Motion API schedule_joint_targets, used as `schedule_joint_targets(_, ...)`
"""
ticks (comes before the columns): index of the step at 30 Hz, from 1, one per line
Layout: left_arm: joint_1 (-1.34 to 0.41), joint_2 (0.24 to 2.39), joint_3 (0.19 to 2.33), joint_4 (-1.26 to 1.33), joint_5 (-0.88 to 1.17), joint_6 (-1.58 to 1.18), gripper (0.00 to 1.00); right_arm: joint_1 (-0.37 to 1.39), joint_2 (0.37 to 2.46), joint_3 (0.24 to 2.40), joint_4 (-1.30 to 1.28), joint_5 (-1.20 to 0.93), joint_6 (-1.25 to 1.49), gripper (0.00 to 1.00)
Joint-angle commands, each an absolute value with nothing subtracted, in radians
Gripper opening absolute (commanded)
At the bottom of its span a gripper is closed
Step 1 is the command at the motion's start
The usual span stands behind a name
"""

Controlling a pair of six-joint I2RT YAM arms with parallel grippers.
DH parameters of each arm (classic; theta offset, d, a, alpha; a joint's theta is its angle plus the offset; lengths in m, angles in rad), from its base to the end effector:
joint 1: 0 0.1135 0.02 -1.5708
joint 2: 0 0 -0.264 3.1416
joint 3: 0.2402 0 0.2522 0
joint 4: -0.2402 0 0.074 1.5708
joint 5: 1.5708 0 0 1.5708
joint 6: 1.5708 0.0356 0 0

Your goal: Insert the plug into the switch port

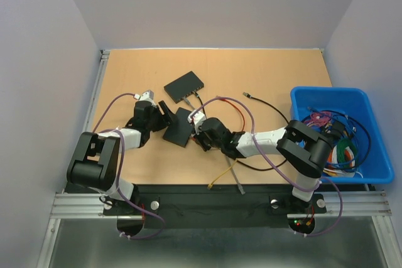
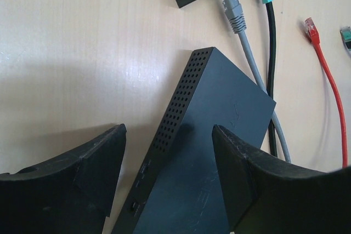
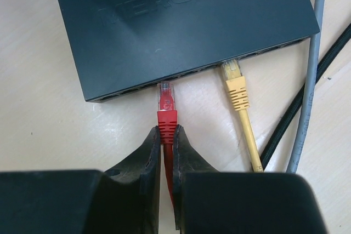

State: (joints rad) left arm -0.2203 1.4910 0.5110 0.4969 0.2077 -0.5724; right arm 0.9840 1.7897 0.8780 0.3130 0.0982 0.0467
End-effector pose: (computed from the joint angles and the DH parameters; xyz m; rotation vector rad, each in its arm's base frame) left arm 0.2732 -0.0687 0.1561 -0.2390 2.1041 -0.6966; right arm 0.2051 0.3022 0.1526 -0.9453 1.9941 0.4801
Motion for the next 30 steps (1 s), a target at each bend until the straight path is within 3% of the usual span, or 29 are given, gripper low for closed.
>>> schedule_joint_targets(1,-0.216,1.497,0.537,0.514,0.229,-0.549,0.75,1.005,1.799,0.928,0.342,0.103,0.032,0.0)
schedule_joint_targets(30,-0.224,1.526,0.529,0.517,0.225,-0.558,0.75,1.095,1.801,0.95,0.327,0.198,0.037,0.0)
